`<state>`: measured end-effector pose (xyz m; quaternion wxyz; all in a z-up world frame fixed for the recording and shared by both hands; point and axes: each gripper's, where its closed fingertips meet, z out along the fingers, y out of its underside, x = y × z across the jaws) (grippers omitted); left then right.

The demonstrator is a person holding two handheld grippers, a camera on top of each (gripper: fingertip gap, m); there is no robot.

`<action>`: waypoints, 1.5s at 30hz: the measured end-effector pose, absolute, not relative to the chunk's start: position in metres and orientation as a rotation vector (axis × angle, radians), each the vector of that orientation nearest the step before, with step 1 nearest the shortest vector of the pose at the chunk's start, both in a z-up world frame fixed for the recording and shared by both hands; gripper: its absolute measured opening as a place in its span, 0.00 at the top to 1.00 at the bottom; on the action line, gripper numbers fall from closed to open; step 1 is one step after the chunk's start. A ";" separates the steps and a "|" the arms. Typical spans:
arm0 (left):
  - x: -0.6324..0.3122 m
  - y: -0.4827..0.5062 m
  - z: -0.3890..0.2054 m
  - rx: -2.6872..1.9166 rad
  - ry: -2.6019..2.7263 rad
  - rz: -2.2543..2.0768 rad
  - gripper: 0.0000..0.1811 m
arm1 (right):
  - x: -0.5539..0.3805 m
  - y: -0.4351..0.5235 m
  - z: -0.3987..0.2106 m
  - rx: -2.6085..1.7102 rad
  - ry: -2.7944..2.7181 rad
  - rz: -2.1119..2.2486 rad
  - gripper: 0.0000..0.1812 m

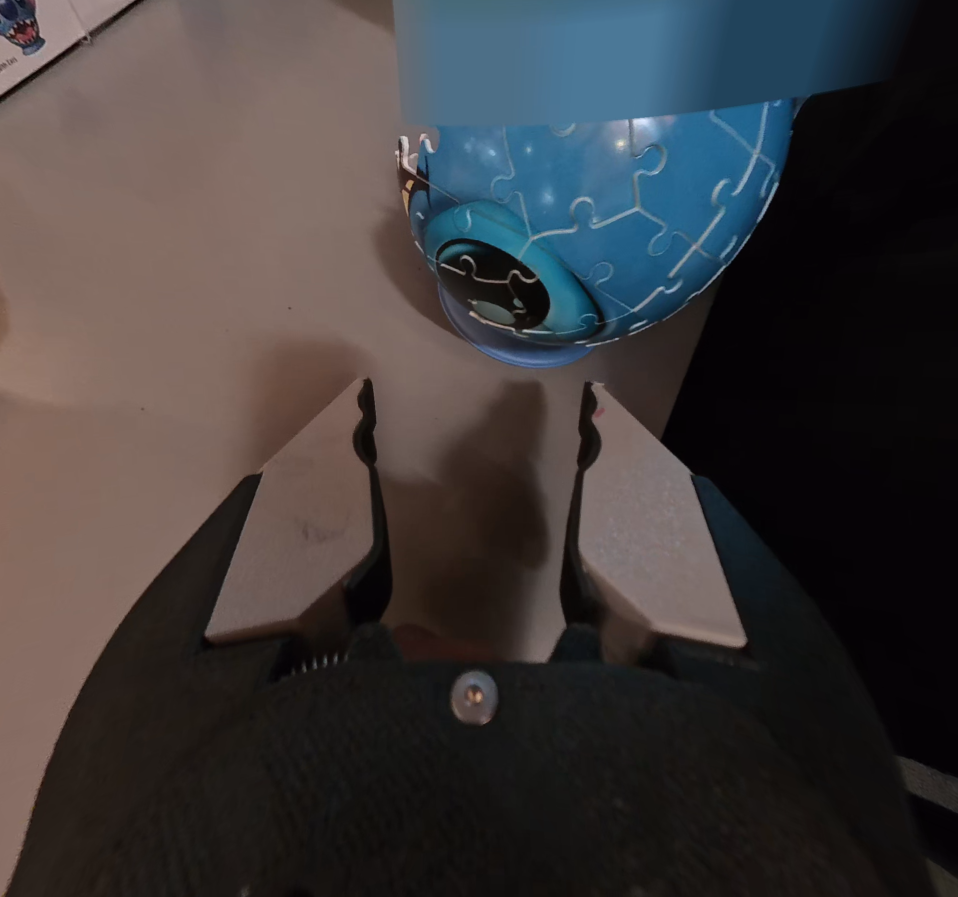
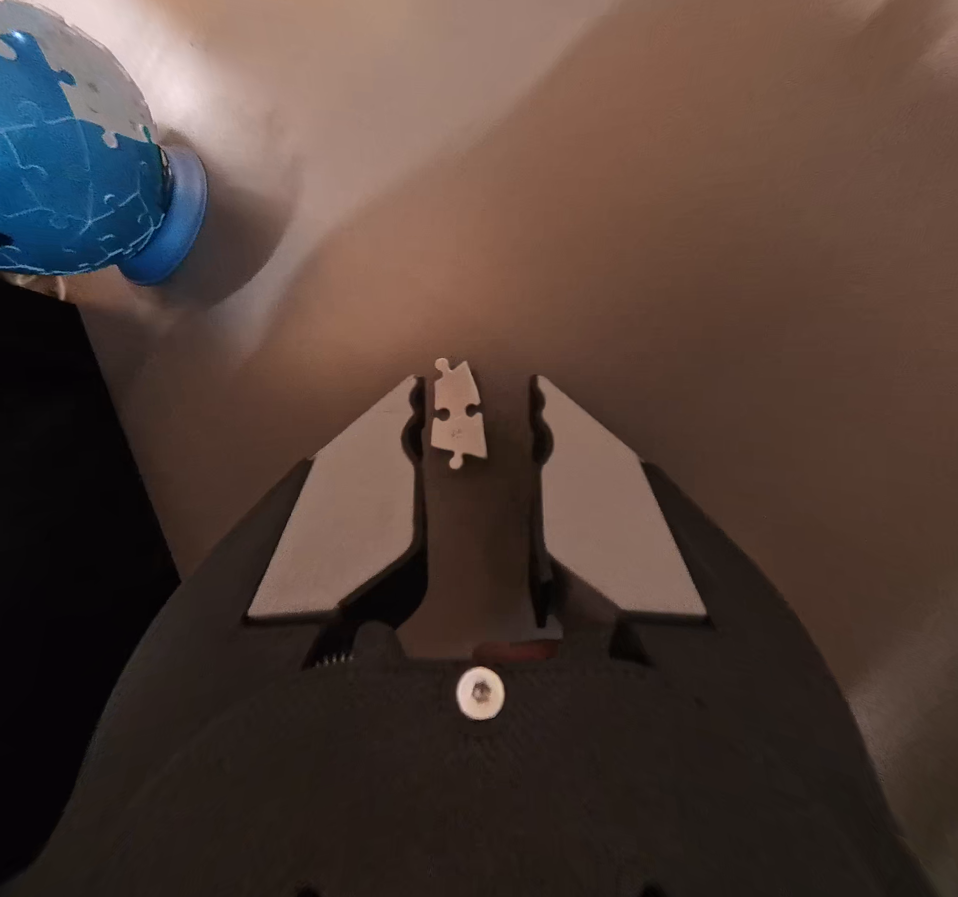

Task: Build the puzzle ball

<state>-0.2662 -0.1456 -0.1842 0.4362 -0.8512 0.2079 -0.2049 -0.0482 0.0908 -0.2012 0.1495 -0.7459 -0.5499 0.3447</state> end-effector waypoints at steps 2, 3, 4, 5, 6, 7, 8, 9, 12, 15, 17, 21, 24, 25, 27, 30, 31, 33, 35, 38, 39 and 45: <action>-0.267 -0.146 -0.184 -2.120 0.512 -0.516 0.57 | -0.043 0.090 -0.201 -2.112 -1.619 0.916 0.77; -0.267 -0.146 -0.184 -2.120 0.509 -0.519 0.58 | -0.039 0.090 -0.205 -2.090 -1.647 0.852 0.76; -0.267 -0.146 -0.184 -2.122 0.506 -0.526 0.58 | -0.037 0.090 -0.207 -2.054 -1.670 0.795 0.78; -0.267 -0.146 -0.185 -2.127 0.505 -0.533 0.58 | -0.036 0.090 -0.208 -2.009 -1.691 0.753 0.78; -0.266 -0.146 -0.186 -2.131 0.507 -0.538 0.58 | -0.036 0.089 -0.209 -1.959 -1.716 0.720 0.79; -0.266 -0.146 -0.186 -2.134 0.510 -0.540 0.58 | -0.036 0.089 -0.210 -1.908 -1.747 0.692 0.81; -0.266 -0.146 -0.186 -2.135 0.513 -0.539 0.58 | -0.036 0.088 -0.211 -1.855 -1.778 0.666 0.82; -0.265 -0.146 -0.186 -2.133 0.516 -0.537 0.58 | -0.037 0.087 -0.211 -1.798 -1.807 0.653 0.82; -0.266 -0.147 -0.185 -2.128 0.515 -0.529 0.59 | -0.038 0.081 -0.211 -1.688 -1.883 0.703 0.83; -0.265 -0.148 -0.186 -2.131 0.513 -0.527 0.59 | -0.036 0.081 -0.211 -1.636 -1.947 0.731 0.82; -0.265 -0.148 -0.187 -2.135 0.517 -0.517 0.59 | -0.038 0.084 -0.211 -1.640 -1.956 0.725 0.87; -0.264 -0.150 -0.188 -2.142 0.510 -0.511 0.59 | -0.040 0.080 -0.211 -1.677 -1.947 0.746 0.80; -0.264 -0.151 -0.188 -2.144 0.500 -0.517 0.59 | -0.044 0.078 -0.211 -1.660 -1.913 0.757 0.79; -0.264 -0.151 -0.188 -2.146 0.499 -0.519 0.60 | -0.046 0.079 -0.211 -1.660 -1.898 0.753 0.81; -0.263 -0.151 -0.189 -2.150 0.503 -0.521 0.60 | -0.050 0.081 -0.211 -1.665 -1.882 0.739 0.85; -0.264 -0.152 -0.189 -2.147 0.498 -0.517 0.60 | -0.055 0.079 -0.211 -1.649 -1.899 0.735 0.89; -0.265 -0.153 -0.189 -2.147 0.492 -0.519 0.60 | -0.056 0.078 -0.211 -1.644 -1.903 0.744 0.89; -0.266 -0.154 -0.189 -2.147 0.470 -0.531 0.60 | -0.060 0.074 -0.210 -1.639 -1.914 0.793 0.89; -0.268 -0.154 -0.187 -2.136 0.443 -0.552 0.60 | -0.070 0.071 -0.207 -1.628 -1.913 0.862 0.89; -0.271 -0.154 -0.182 -2.108 0.407 -0.595 0.60 | -0.091 0.069 -0.193 -1.540 -1.937 0.924 0.89; -0.271 -0.154 -0.180 -2.099 0.397 -0.614 0.60 | -0.099 0.067 -0.186 -1.489 -1.956 0.941 0.89; -0.283 -0.152 -0.163 -2.021 0.338 -0.711 0.60 | -0.157 0.044 -0.159 -1.070 -2.150 1.008 0.90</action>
